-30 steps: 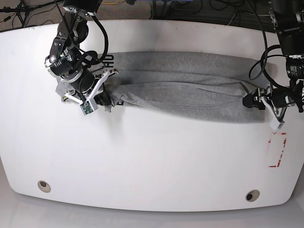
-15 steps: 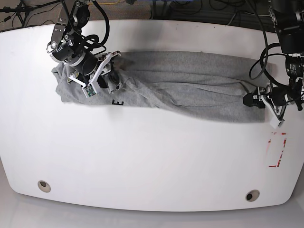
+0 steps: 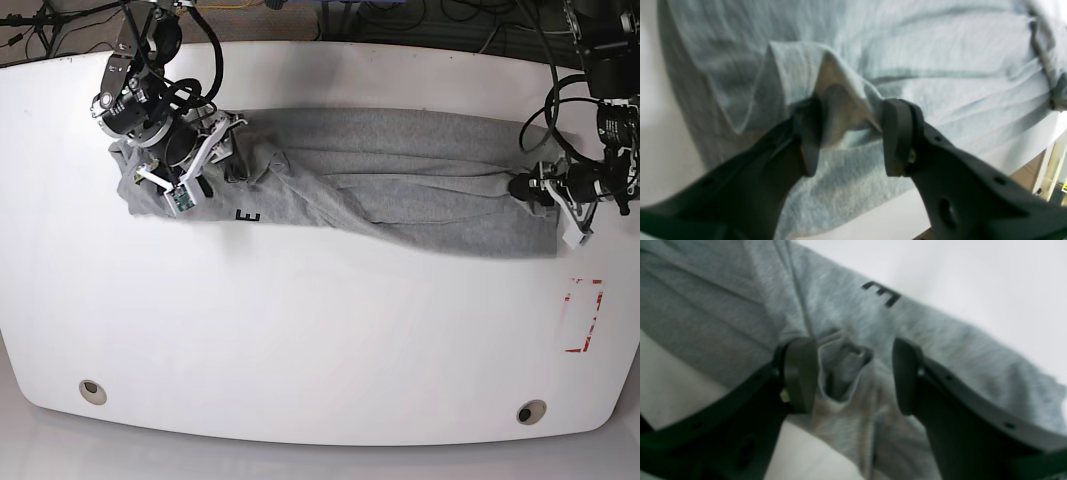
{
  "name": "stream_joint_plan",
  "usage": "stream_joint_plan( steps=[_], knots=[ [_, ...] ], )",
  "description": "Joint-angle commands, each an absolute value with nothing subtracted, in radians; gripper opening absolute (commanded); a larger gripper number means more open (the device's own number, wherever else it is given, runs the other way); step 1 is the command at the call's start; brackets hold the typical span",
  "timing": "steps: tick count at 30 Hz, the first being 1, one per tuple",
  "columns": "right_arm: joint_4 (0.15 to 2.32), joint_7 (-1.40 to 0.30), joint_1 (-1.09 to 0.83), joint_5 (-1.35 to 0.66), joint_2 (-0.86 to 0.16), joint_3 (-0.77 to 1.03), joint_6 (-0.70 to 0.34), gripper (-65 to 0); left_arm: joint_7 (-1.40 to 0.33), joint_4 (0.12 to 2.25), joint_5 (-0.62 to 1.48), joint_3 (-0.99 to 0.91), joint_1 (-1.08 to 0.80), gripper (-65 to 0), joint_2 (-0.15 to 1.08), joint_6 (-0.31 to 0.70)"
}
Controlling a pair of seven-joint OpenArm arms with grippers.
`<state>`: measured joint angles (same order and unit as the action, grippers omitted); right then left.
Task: Fold the T-shirt properly
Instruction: 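Fold the grasped strip end inward toward the left gripper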
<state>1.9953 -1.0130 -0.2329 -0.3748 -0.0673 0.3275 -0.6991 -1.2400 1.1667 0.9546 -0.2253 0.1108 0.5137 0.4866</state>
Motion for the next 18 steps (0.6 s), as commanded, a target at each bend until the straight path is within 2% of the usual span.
stream_joint_plan(
  steps=[1,7,18],
  knots=[
    [2.018,-0.995,-0.234,-0.401,-0.076,0.34,-0.698,-30.6,-1.231,1.194,0.972,-0.234,0.119,-37.2,0.538,0.492],
    [2.034,-1.02,-0.259,-0.404,-0.101,0.375,-0.698,-30.8,-1.231,1.274,0.972,-0.234,0.081,-37.2,0.538,0.492],
    [2.002,-1.015,-0.272,-0.404,-0.077,0.366,-0.698,-30.8,-1.231,1.305,0.966,-0.231,0.068,-37.1,0.536,0.492]
  ],
)
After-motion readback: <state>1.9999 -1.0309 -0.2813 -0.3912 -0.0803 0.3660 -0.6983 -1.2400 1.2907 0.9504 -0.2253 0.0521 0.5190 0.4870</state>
